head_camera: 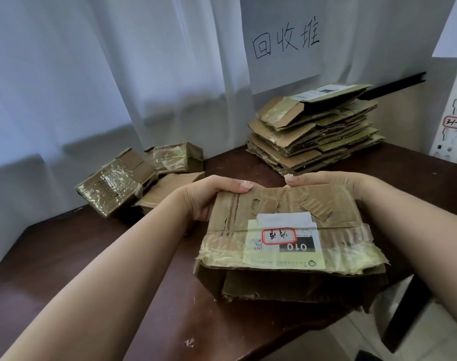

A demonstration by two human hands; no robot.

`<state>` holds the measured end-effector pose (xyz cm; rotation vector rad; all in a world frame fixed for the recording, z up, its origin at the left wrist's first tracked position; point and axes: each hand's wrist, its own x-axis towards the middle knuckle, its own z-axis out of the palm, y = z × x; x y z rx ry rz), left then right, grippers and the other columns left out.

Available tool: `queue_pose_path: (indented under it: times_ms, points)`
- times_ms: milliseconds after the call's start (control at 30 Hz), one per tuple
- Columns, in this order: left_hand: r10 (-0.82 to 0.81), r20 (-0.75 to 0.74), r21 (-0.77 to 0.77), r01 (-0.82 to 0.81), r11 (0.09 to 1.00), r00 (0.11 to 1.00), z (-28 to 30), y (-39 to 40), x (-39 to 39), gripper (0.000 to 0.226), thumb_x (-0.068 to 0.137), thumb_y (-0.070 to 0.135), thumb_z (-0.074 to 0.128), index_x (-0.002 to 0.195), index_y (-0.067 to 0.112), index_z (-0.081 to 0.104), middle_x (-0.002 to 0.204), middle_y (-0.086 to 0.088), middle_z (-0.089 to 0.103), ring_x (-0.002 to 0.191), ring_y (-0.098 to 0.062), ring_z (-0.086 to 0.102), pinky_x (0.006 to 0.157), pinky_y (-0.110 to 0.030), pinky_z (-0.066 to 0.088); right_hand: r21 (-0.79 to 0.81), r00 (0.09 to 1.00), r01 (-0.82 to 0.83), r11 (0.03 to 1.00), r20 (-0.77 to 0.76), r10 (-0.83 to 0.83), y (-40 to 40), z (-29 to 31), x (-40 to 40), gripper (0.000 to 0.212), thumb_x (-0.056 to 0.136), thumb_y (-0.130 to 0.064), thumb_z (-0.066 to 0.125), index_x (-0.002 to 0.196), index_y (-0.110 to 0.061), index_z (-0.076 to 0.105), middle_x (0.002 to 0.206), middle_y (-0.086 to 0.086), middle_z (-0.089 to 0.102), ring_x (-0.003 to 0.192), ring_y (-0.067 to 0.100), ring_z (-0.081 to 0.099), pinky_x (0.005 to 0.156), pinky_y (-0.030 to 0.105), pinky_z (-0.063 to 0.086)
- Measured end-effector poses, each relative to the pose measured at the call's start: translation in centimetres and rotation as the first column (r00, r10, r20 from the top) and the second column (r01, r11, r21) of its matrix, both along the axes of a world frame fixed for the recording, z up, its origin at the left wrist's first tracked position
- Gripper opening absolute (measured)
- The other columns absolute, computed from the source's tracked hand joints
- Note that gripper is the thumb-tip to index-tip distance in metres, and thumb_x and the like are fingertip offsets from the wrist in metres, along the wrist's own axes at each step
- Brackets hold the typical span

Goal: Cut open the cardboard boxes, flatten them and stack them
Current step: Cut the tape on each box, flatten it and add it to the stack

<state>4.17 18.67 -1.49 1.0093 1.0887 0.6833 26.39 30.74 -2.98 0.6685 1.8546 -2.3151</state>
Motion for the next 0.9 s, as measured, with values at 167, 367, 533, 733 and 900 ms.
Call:
queue_pose_path:
  times_ms: [167,367,533,733,900]
  points:
    - [0.007,0.016,0.059,-0.008,0.998,1.0,-0.5,-0.5,1.1,0.067,0.067,0.037,0.081,0.125,0.011,0.059,0.116,-0.014,0.064,0.101,-0.025,0.065,0.084,-0.038,0.055,-0.043,0.998,-0.052,0.998,-0.033,0.05,0.0,-0.5,0.3,0.074,0.047,-0.05,0.091,0.101,-0.007,0.067,0.098,0.011,0.069,0.085,0.023,0.067,0.082,0.035,0.055]
    - [0.146,0.124,0.037,-0.152,0.988,0.981,-1.3,-1.5,1.8,0.061,0.045,0.034,0.089,0.099,0.009,0.074,0.091,-0.013,0.072,0.08,-0.024,0.071,0.071,-0.034,0.058,-0.014,0.981,0.153,0.988,-0.116,-0.154,-0.1,-0.5,0.7,0.042,0.079,-0.047,0.059,0.088,-0.006,0.062,0.083,0.009,0.062,0.068,0.019,0.062,0.065,0.028,0.055]
    - [0.231,0.034,0.064,-0.232,0.971,0.972,-1.2,-1.8,2.7,0.037,0.071,0.035,0.06,0.096,0.011,0.075,0.089,-0.011,0.071,0.078,-0.022,0.069,0.073,-0.033,0.057,-0.016,0.974,0.203,0.979,-0.096,-0.204,-0.4,-0.3,0.9,0.046,0.08,-0.05,0.053,0.082,-0.004,0.06,0.073,0.008,0.063,0.059,0.018,0.061,0.056,0.027,0.053]
    - [0.234,0.002,0.204,-0.229,0.952,0.972,-0.6,-1.9,3.5,0.049,0.075,0.042,0.055,0.11,0.01,0.067,0.107,-0.015,0.065,0.094,-0.025,0.064,0.088,-0.038,0.051,0.028,0.935,0.334,0.942,-0.135,-0.328,-0.5,0.3,1.2,0.054,0.079,-0.06,0.05,0.076,-0.006,0.057,0.068,0.007,0.058,0.054,0.017,0.055,0.055,0.026,0.047]
    - [0.259,-0.097,0.286,-0.223,0.932,0.961,-0.4,-2.2,4.6,0.048,0.067,0.038,0.06,0.106,0.01,0.057,0.1,-0.01,0.061,0.088,-0.02,0.061,0.084,-0.036,0.048,0.016,0.792,0.577,0.817,-0.255,-0.555,0.2,-0.5,1.1,0.058,0.087,-0.065,0.045,0.063,-0.012,0.051,0.055,0.002,0.05,0.048,0.016,0.047,0.057,0.029,0.041]
